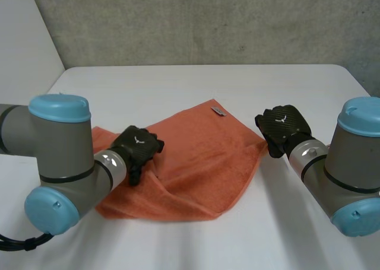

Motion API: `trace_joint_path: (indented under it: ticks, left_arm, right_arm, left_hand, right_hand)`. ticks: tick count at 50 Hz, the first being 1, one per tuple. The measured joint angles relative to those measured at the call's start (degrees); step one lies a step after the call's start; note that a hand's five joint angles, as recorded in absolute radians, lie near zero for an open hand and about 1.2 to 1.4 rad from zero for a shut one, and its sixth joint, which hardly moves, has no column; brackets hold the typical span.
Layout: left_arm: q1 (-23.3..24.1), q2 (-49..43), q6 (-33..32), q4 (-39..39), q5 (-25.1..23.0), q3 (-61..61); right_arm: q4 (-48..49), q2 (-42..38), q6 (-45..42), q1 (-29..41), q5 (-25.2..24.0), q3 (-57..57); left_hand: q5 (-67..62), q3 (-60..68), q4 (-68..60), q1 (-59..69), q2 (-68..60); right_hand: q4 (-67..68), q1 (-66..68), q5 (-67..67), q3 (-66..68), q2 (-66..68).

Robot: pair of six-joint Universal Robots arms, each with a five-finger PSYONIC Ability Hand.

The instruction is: Fold the laundry

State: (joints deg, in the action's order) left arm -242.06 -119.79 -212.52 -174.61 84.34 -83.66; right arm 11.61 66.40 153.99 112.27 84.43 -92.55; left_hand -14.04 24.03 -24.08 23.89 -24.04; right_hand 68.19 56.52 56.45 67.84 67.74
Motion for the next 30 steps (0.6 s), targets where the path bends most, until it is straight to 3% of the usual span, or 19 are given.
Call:
trace_joint_path:
  ticks: [11,17,30]
  left_arm:
    - [-0.8,-1.7,-2.6,2.0,0.4,-0.4]
    - [-0.9,-2.4,-2.6,2.9,0.3,-0.7]
    - [-0.2,-1.5,-2.4,2.9,0.2,-1.4]
  right_arm:
    - [0.0,-0.2,-0.1,0.0,-0.1,0.3]
    - [-0.1,-1.2,-0.3,0.1,-0.1,1.8]
    - [-0.5,-4.0,-2.3,0.5,-0.1,5.9]
  left_hand:
    - [-2.0,2.0,-2.0,2.2,-2.0]
    - [-9.9,9.9,-9.9,10.4,-9.9]
    - [-11.3,11.3,-11.3,11.4,-11.3]
  right_hand:
    - [0.0,0.0,0.0,0.0,0.0]
    - [0.0,0.0,0.0,0.0,0.0]
    - [0.0,0.0,0.0,0.0,0.0]
